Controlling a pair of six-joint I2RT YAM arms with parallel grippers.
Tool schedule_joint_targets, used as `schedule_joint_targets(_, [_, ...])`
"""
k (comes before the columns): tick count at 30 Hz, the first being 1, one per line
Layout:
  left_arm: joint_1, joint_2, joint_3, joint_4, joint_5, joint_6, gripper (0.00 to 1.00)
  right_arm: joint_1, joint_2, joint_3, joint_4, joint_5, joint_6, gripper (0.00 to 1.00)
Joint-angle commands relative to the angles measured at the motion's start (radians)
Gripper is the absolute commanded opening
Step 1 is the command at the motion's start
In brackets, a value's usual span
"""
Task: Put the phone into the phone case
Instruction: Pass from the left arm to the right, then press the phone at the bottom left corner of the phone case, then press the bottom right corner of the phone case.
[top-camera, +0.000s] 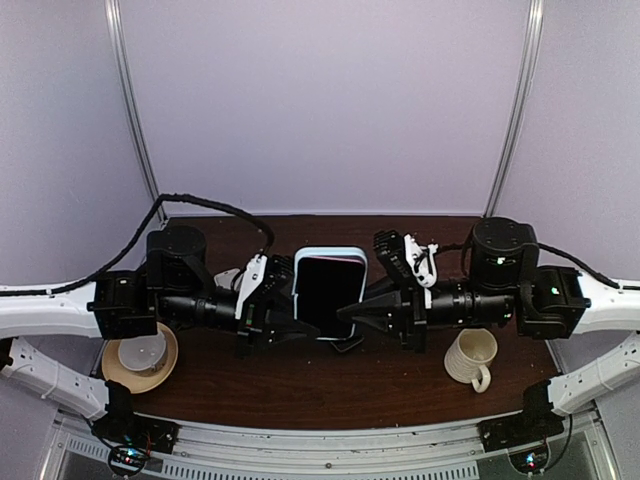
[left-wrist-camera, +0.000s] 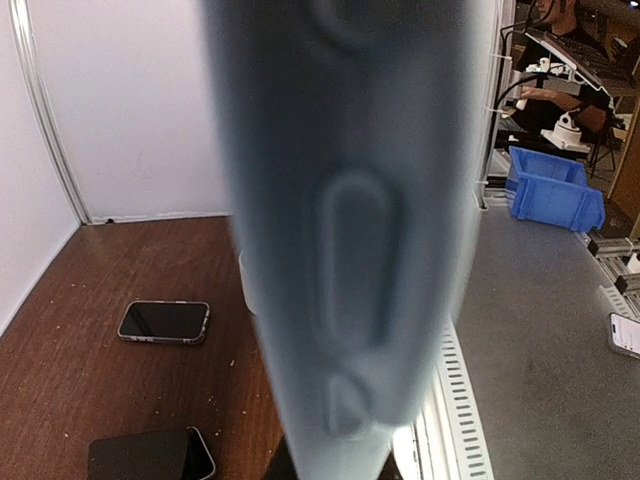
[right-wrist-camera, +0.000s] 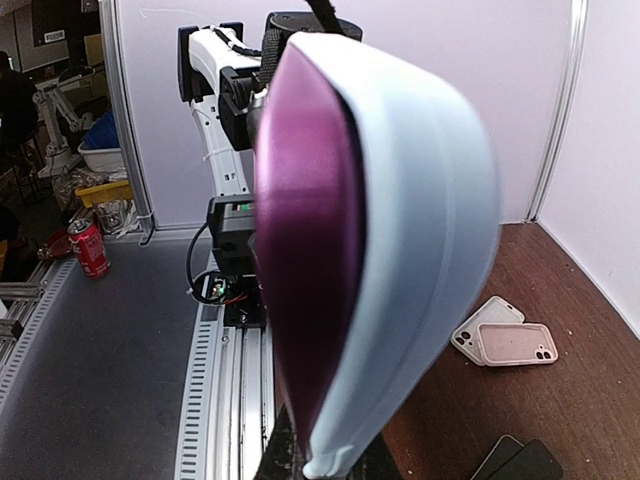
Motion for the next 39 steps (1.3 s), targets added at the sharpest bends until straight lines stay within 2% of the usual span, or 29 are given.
schedule_joint_targets(1, [-0.005,-0.016,-0.023,0.106,-0.007,-0.040,0.00,0.003,0.008,0.046,0.029,-0.023,0.010,0.00])
schedule_joint_targets(2, [-0.005,-0.020,-0.024,0.116,-0.007,-0.045,0.00,0.003,0.009,0.048,0.017,-0.027,0.005,0.05])
schedule_joint_targets(5, [-0.005,-0.036,-0.030,0.153,0.001,-0.059,0.00,0.002,0.010,0.035,-0.046,-0.021,-0.020,0.49])
schedule_joint_targets(6, [-0.003,-0.042,-0.031,0.162,0.006,-0.063,0.00,0.004,0.006,0.018,-0.054,-0.010,-0.022,0.58])
schedule_joint_targets(8, [-0.004,-0.051,-0.031,0.176,0.013,-0.070,0.00,0.003,-0.005,-0.021,-0.054,-0.005,-0.019,0.67])
schedule_joint_targets(10, [-0.005,-0.061,-0.036,0.192,0.019,-0.076,0.00,0.002,-0.009,-0.062,-0.034,-0.014,-0.007,0.68])
schedule_joint_targets(12, [-0.003,-0.065,-0.039,0.204,0.021,-0.080,0.00,0.004,-0.007,-0.087,-0.006,-0.004,0.009,0.66])
schedule_joint_targets(20, [-0.005,-0.059,-0.033,0.186,0.026,-0.085,0.00,0.004,0.006,-0.105,0.040,0.002,0.021,0.36])
schedule_joint_targets(25, [-0.004,-0.059,-0.034,0.180,0.027,-0.084,0.00,0.003,0.001,-0.106,0.046,0.000,0.022,0.36])
schedule_joint_targets(26, [-0.004,-0.059,-0.034,0.180,0.029,-0.084,0.00,0.003,0.004,-0.103,0.044,0.001,0.022,0.33])
schedule_joint_targets(27, [-0.004,-0.059,-0.034,0.180,0.029,-0.084,0.00,0.002,0.007,-0.101,0.041,0.001,0.022,0.25])
schedule_joint_targets(29, [-0.005,-0.058,-0.032,0.179,0.030,-0.084,0.00,0.002,0.013,-0.092,0.032,0.007,0.021,0.01])
schedule_joint_targets(33, [-0.005,-0.061,-0.033,0.163,0.029,-0.078,0.00,0.001,-0.003,-0.091,0.024,0.013,0.018,0.00])
schedule_joint_targets(34, [-0.005,-0.063,-0.035,0.156,0.028,-0.075,0.00,0.001,-0.010,-0.090,0.020,0.016,0.016,0.04])
schedule_joint_targets(35, [-0.004,-0.064,-0.035,0.149,0.027,-0.069,0.00,0.000,-0.018,-0.090,0.013,0.019,0.015,0.33])
schedule_joint_targets(36, [-0.005,-0.064,-0.034,0.137,0.026,-0.061,0.00,0.000,-0.027,-0.087,0.005,0.022,0.012,0.51])
schedule_joint_targets(37, [-0.005,-0.064,-0.031,0.123,0.026,-0.052,0.00,0.000,-0.038,-0.079,-0.011,0.026,0.006,0.60])
schedule_joint_targets(39, [-0.003,-0.061,-0.025,0.090,0.033,-0.029,0.00,-0.003,-0.055,-0.050,-0.052,0.030,-0.015,0.70])
